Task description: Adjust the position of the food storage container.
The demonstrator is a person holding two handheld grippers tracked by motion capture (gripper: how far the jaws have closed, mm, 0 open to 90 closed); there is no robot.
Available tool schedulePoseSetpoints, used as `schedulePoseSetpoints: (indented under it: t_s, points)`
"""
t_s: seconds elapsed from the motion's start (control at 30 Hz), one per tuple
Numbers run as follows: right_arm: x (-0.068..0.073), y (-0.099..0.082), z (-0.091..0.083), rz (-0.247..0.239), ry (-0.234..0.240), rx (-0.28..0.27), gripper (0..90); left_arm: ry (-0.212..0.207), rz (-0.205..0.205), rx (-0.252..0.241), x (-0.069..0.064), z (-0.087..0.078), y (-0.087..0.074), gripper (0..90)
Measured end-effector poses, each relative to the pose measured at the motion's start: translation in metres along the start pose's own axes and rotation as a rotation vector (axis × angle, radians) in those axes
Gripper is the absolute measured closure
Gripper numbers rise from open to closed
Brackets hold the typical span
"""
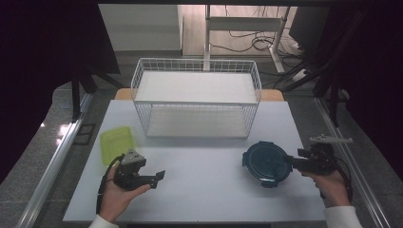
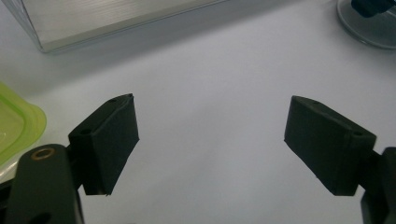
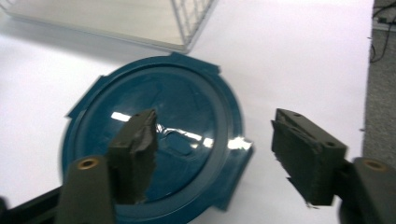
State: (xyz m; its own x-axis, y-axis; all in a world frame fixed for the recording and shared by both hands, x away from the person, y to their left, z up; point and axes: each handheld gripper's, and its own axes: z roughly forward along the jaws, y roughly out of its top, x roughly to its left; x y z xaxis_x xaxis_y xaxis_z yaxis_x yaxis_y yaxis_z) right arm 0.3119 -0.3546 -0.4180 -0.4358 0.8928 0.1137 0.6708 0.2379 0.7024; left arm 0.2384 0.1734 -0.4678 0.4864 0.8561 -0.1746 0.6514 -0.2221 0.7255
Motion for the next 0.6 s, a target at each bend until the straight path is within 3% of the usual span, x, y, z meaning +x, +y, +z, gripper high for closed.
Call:
schedulePoseSetpoints:
  t_s: [0.23,0.33,0.37,0.4,0.6]
  points:
    - [-0.024,0.018,0.014,0.015,-0.042,0.066,51.9,0.002,0.01,0.009,-0.003,0.002,-0.001,17.2]
    - [-0.028,0.021,0.019,0.006,-0.05,0.09,56.5,0.002,0.013,0.014,-0.004,0.003,-0.002,17.1]
    - [-0.031,0.023,0.023,0.007,-0.059,0.111,63.7,0.001,0.014,0.018,-0.004,0.004,-0.002,17.0]
    - [-0.031,0.023,0.023,0.007,-0.059,0.111,63.7,0.001,0.014,0.018,-0.004,0.004,-0.002,17.0]
    - [-0.037,0.032,0.035,-0.003,-0.101,0.176,85.0,0.007,0.015,0.024,-0.004,0.003,-0.004,16.9]
